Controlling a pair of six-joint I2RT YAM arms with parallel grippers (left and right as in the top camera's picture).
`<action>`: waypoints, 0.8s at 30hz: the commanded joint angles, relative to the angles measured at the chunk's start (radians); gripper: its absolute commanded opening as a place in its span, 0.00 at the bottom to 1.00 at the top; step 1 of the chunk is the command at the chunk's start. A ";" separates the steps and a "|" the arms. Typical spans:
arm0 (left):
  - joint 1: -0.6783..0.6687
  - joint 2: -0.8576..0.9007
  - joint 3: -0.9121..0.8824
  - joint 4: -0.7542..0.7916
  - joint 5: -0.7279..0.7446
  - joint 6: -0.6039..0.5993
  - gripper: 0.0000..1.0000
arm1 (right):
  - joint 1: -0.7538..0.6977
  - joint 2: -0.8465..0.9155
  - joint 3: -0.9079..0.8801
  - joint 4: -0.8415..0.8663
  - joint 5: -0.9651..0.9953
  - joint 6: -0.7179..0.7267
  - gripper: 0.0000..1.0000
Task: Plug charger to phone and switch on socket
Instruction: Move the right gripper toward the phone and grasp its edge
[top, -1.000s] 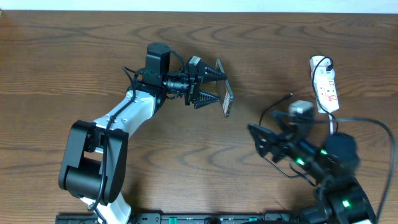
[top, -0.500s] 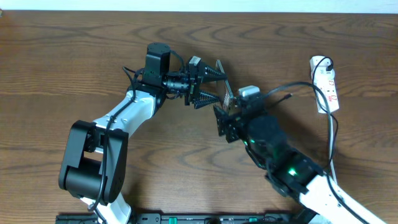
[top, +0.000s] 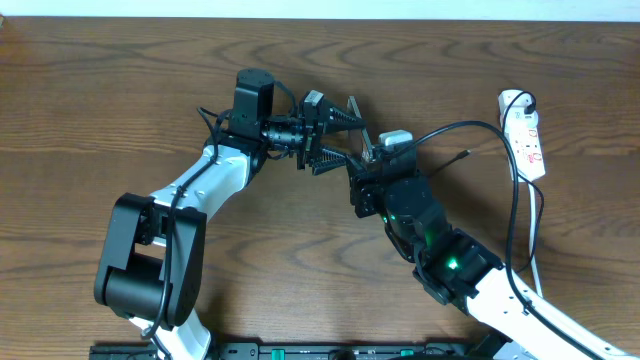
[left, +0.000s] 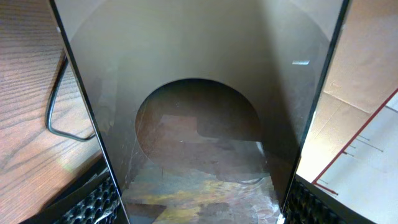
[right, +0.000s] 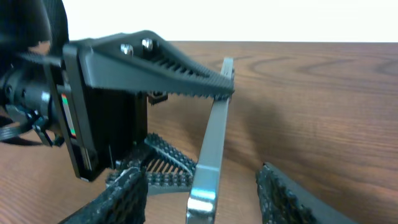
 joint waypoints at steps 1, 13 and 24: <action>0.003 -0.030 0.008 0.008 0.036 -0.001 0.67 | 0.013 0.023 0.017 -0.005 -0.022 0.015 0.53; 0.003 -0.030 0.008 0.008 0.036 -0.002 0.67 | 0.013 0.031 0.017 0.021 -0.022 0.014 0.23; 0.003 -0.030 0.008 0.007 0.035 -0.002 0.67 | 0.013 0.030 0.017 0.022 -0.022 0.015 0.01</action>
